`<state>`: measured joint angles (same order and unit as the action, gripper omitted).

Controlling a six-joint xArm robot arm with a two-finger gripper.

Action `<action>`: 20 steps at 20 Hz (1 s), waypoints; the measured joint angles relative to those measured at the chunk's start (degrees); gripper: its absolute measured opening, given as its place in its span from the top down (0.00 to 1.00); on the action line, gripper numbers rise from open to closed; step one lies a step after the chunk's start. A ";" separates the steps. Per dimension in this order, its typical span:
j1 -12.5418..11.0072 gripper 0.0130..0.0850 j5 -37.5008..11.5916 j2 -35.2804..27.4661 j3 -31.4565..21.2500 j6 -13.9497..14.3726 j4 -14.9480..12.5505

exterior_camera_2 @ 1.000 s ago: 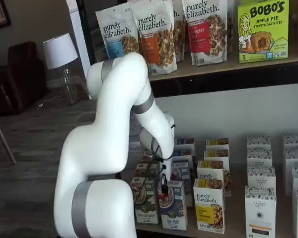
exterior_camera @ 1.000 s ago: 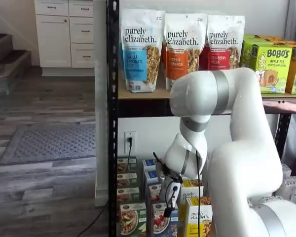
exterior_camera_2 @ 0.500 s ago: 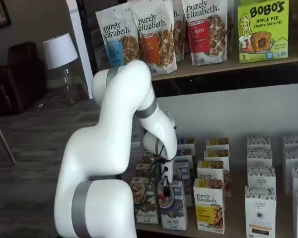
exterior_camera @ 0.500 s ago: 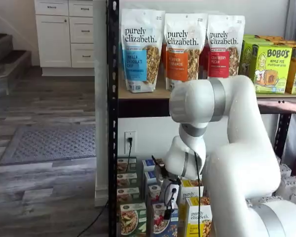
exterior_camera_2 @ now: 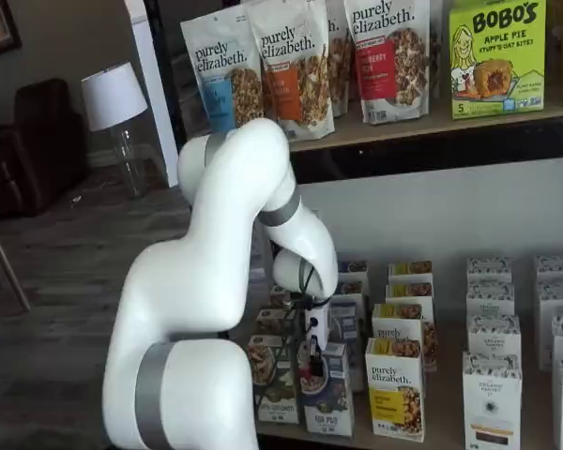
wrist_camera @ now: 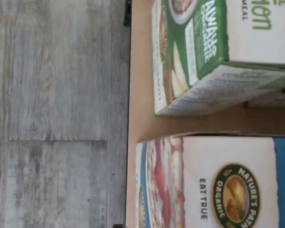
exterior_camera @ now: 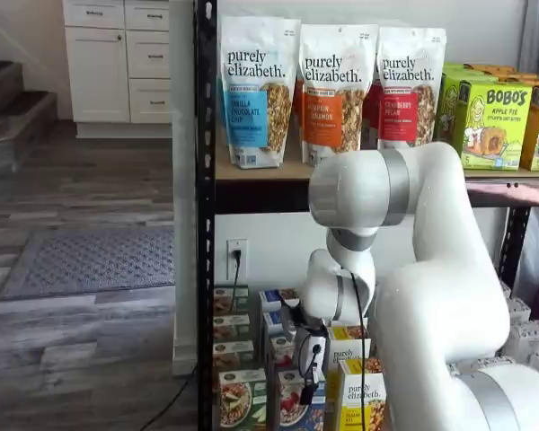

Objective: Pick up the blue and white box that is on the bottom shelf, the second box from the left

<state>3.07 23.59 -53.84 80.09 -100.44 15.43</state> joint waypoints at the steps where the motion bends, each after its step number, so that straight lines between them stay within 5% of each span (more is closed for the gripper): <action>1: 0.00 0.00 0.02 -0.01 -0.04 0.37 -0.41; 9: 0.30 0.00 -1.15 -0.21 -0.67 0.75 -0.65; 14: 0.50 0.22 -1.51 -0.30 -0.96 -0.15 0.52; 20: 0.54 0.33 -1.67 -0.21 -1.16 -0.01 0.41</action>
<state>3.62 21.93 -54.05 78.93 -100.45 15.83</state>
